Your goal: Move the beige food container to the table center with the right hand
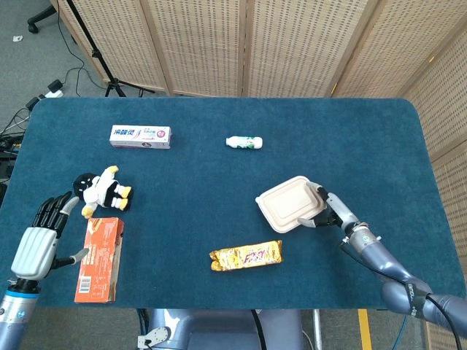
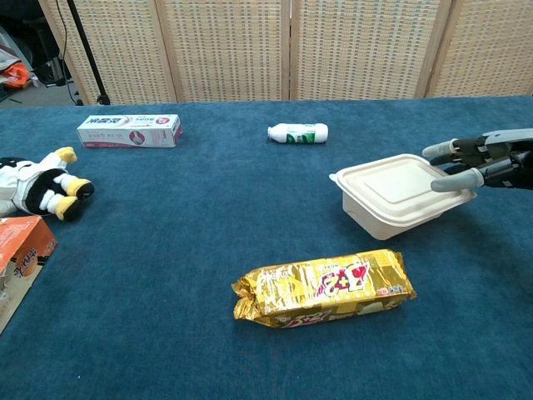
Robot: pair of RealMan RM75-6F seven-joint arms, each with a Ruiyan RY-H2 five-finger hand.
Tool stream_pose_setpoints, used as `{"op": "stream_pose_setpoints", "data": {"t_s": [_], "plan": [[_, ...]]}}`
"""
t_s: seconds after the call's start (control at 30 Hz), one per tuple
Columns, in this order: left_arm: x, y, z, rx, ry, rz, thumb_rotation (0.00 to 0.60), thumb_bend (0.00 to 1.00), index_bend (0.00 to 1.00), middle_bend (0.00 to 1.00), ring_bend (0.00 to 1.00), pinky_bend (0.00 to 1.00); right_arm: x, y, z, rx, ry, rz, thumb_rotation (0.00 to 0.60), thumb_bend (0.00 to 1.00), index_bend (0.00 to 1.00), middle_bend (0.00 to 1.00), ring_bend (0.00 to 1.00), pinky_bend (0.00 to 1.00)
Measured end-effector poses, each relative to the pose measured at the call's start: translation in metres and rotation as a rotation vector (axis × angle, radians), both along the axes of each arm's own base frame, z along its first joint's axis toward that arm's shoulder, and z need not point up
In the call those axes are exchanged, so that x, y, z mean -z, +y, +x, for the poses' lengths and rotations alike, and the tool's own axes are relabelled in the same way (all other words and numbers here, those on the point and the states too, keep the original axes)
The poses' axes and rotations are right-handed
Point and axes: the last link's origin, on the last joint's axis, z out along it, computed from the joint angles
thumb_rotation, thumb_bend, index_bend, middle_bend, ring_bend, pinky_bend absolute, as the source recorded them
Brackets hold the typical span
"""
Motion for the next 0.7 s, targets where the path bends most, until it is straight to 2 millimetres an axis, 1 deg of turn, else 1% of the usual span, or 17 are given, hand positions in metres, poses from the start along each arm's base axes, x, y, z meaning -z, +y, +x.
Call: {"op": "stream_pose_setpoints", "data": {"t_s": [0.7], "plan": [[-0.003, -0.001, 0.001, 0.007, -0.012, 0.0, 0.6, 0.11, 0.0, 0.0, 0.0, 0.0, 0.016, 0.009, 0.024, -0.02, 0.002, 0.019, 0.6, 0.23, 0.04, 0.0, 0.0, 0.04]]}}
